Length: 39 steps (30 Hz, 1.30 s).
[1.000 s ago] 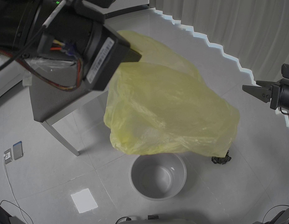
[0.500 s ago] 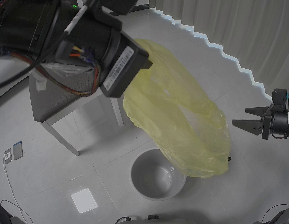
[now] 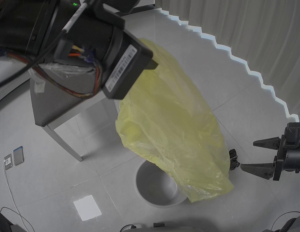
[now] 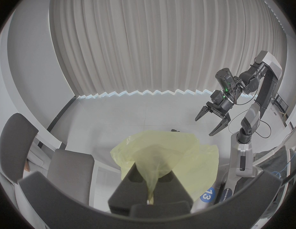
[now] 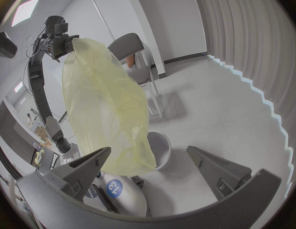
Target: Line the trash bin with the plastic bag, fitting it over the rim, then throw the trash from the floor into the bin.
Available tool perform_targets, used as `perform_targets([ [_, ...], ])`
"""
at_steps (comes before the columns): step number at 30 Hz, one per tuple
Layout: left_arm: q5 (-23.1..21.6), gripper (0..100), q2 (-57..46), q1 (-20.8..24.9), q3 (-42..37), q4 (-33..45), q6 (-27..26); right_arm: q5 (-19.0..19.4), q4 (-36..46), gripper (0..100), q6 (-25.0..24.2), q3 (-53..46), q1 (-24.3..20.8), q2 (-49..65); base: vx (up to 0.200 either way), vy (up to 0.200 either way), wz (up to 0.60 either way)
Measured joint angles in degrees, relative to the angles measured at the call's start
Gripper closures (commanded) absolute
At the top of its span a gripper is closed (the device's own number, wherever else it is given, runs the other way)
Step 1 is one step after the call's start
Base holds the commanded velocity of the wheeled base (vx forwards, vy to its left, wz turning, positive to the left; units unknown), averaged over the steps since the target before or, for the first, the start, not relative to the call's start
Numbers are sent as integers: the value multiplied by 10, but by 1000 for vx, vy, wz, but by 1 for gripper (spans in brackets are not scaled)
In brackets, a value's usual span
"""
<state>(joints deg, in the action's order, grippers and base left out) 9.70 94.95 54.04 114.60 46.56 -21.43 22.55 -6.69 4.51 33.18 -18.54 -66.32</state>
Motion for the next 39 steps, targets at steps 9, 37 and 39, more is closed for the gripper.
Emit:
perform_targets([
  [9,0,100,-2,9,0,6,0,1,-8,0,2,-4,-10,-41,0,0,0],
  [37,-14,100,2,8,0,2,-1,-25,-104,100,-2,2,-85,-157,0,0,0],
  [39,-19,100,2,6,0,6,1,-31,-105,100,-2,3,-83,-163,0,0,0],
])
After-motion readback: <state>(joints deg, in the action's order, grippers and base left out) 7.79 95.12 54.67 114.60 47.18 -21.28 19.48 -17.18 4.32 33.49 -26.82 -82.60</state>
